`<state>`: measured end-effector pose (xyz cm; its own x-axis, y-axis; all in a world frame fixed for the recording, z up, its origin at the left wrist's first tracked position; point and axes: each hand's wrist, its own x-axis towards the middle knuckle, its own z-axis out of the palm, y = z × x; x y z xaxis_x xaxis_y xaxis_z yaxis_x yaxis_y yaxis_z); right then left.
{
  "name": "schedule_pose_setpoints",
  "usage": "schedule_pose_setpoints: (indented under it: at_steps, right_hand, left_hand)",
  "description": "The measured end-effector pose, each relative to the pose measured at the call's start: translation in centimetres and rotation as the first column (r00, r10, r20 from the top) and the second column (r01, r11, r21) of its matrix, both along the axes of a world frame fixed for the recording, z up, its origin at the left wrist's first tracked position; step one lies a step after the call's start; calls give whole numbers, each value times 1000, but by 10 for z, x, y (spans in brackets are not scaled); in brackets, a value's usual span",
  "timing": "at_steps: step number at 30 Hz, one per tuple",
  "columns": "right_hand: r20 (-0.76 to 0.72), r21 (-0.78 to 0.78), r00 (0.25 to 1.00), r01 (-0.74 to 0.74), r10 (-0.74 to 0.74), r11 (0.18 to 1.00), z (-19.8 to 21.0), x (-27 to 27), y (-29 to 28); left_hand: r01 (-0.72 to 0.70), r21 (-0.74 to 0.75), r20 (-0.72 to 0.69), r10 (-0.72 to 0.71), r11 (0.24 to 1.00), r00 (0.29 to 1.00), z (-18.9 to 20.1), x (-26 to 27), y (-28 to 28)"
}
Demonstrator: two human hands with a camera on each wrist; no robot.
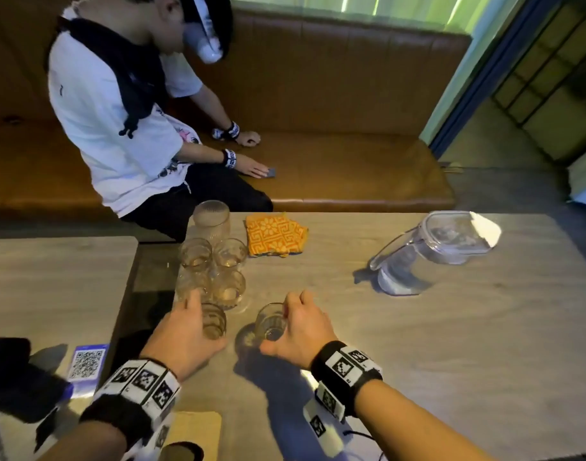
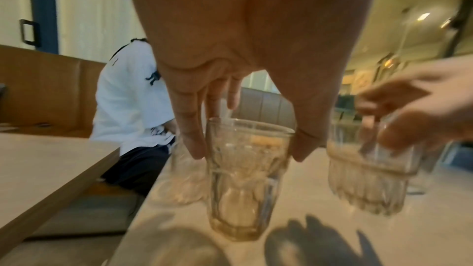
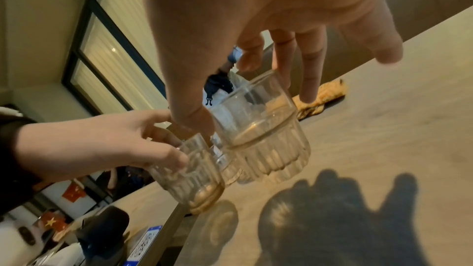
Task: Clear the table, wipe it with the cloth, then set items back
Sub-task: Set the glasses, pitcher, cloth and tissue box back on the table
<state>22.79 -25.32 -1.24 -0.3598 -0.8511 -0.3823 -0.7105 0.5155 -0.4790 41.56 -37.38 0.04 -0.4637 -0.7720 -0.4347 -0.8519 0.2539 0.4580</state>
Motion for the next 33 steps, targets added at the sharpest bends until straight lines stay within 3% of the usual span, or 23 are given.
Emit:
schedule_pose_setpoints:
  at_steps: [4, 9, 13, 19, 24, 33]
  right_hand:
    - [88, -17, 994, 63, -61, 998, 18, -47, 50]
    - [4, -44, 983, 183, -183, 982, 35, -114, 116]
    - [-61, -46, 962, 265, -267, 963, 34, -179, 168]
    - [-55, -80, 921, 382, -386, 921, 21, -281, 220]
    - [2, -126, 928, 371, -373, 920, -8, -342, 216]
    - [31, -150, 949, 316, -315, 937, -38, -374, 166]
  left_hand:
    - [205, -36, -103, -208, 978, 973, 41, -44, 29]
    - [397, -134, -187, -417, 908, 890, 69, -134, 79]
    - [448, -156, -270, -474, 880, 838, 81, -194, 117]
    - [450, -189, -309, -487, 873, 817, 82, -256, 163]
    - [404, -168, -258, -436, 899, 862, 62, -294, 197]
    - [283, -134, -232, -308, 950, 923, 43, -310, 227]
